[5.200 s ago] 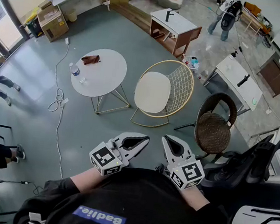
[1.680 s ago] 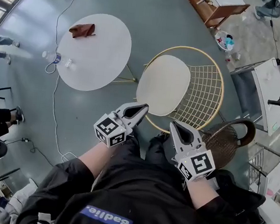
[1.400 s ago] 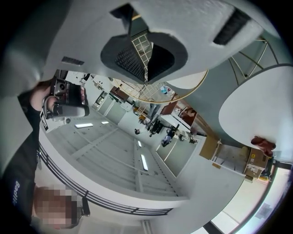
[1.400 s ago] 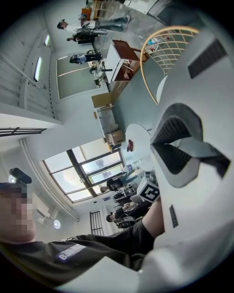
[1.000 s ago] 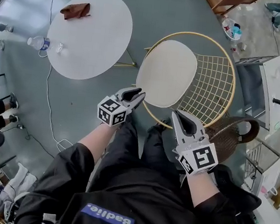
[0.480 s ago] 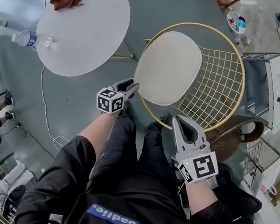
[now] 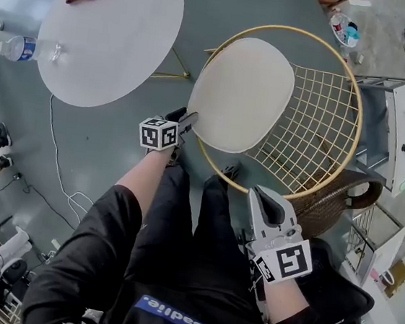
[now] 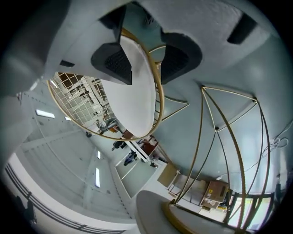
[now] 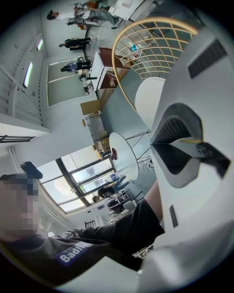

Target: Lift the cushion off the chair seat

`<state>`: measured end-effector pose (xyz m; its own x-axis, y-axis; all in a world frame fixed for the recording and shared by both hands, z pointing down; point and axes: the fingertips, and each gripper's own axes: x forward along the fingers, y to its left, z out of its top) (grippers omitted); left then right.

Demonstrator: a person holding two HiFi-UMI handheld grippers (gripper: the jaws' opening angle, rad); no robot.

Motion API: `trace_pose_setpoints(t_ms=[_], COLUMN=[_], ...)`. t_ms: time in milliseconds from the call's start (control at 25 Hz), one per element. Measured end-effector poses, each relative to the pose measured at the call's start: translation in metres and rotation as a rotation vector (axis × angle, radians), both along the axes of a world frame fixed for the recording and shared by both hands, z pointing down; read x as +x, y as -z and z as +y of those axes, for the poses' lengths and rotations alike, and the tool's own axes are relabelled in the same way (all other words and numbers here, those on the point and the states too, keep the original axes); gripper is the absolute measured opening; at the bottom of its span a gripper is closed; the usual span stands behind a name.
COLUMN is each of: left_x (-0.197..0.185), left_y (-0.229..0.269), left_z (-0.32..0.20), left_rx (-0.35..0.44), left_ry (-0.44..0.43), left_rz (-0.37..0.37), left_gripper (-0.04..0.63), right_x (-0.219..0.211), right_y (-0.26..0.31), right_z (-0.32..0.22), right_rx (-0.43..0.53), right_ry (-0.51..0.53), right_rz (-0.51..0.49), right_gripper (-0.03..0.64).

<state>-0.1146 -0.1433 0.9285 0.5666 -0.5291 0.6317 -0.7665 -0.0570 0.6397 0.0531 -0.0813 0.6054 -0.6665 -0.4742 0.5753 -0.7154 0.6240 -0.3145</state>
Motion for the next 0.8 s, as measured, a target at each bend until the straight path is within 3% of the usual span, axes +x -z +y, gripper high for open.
trace_pose_setpoints(t_ms=[160,360,800], left_x=[0.01,0.01,0.03], left_y=[-0.005,0.002,0.082], left_z=[-0.004,-0.005,-0.003], left_rx=[-0.002,-0.009,0.045], left_ry=[0.009,-0.003,-0.083], left_rz=[0.046,0.023,0.01], left_gripper=[0.196,0.152,0.064], right_x=[0.007,0.018,0.038], right_y=[-0.004,0.003,0.07], right_z=[0.004,0.01,0.001], right_rx=[-0.004,-0.01,0.092], right_ry=[0.0,-0.016,-0.083], right_rz=[0.006,0.006,-0.047], right_gripper=[0.028,0.026,0.026])
